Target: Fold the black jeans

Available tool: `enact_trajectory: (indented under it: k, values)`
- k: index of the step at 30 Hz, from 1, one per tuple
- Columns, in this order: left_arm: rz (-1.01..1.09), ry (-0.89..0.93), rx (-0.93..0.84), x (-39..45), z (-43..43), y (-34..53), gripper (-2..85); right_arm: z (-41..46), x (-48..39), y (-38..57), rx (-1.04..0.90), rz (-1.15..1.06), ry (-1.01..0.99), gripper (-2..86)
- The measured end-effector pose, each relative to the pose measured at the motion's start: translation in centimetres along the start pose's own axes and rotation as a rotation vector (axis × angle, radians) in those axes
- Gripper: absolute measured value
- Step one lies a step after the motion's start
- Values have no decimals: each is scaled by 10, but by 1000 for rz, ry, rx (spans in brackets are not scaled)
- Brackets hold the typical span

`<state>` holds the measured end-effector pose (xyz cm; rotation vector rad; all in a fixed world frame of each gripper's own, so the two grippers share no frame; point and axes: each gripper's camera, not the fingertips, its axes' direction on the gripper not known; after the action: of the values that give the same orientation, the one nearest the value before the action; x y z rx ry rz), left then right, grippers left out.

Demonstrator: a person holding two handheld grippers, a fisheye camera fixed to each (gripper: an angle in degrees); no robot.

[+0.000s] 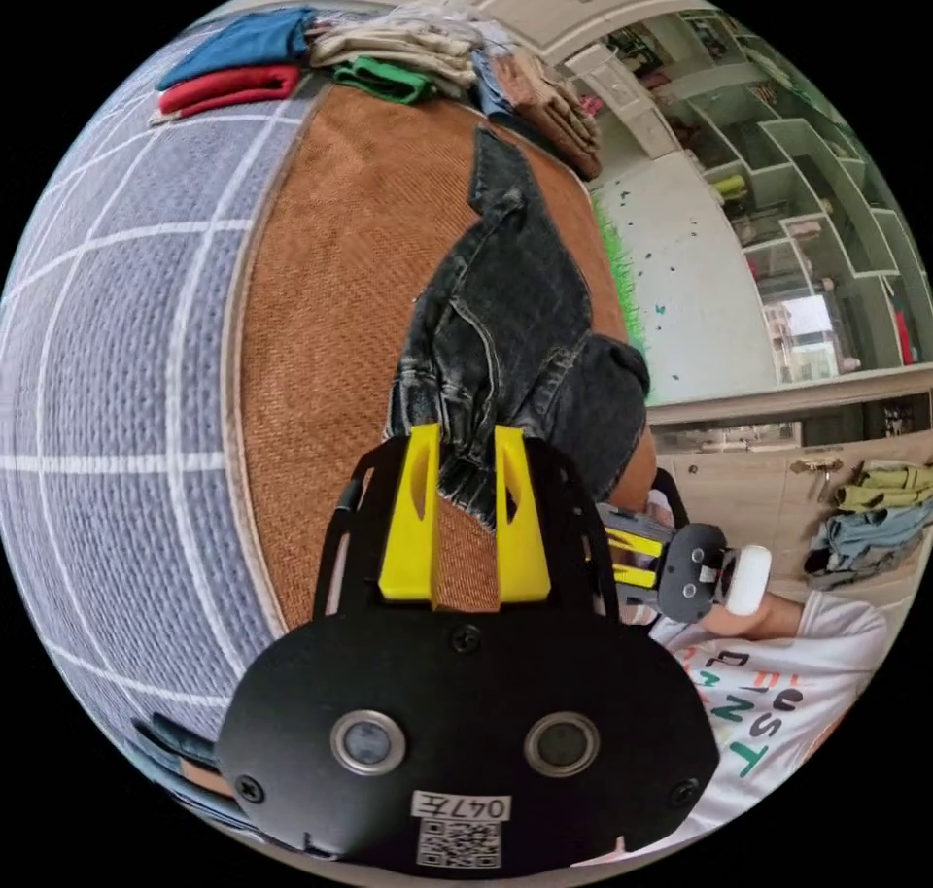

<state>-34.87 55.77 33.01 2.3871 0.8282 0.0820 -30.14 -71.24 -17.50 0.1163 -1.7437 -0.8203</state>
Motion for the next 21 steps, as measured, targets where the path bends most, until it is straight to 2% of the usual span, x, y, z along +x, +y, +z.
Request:
enact_trajectory:
  k: [3, 5, 6, 7, 9, 11, 12, 16, 18, 21]
  values:
    - [-52, 77, 230, -18, -67, 21, 11, -7, -12, -31, 63, -34, -170, 20]
    - [-42, 117, 429, -24, -123, 47, -4, -5, -44, -65, 72, -167, -347, 22]
    - [-42, 102, 455, -25, -133, 52, -5, -2, -54, -73, 68, -215, -401, 24]
    - [-58, 59, 466, -31, -144, 58, -7, 4, -73, -87, 57, -294, -518, 27]
    - [-118, 17, 388, -50, -139, 60, -9, 12, -80, -99, 55, -298, -569, 35]
    - [-205, 32, 202, -79, -107, 55, -9, 8, -51, -93, 131, -218, -733, 43]
    - [-216, 38, 172, -84, -102, 53, -9, 5, -41, -86, 158, -189, -755, 44]
    - [-197, -7, 158, -68, -106, 29, -10, -35, 23, 1, 243, -71, -544, 50]
    - [-178, -22, 160, -55, -108, 18, -10, -46, 51, 52, 193, -1, -397, 53]
    - [-155, -36, 110, -37, -99, 2, -10, -44, 88, 136, 8, 107, -185, 58]
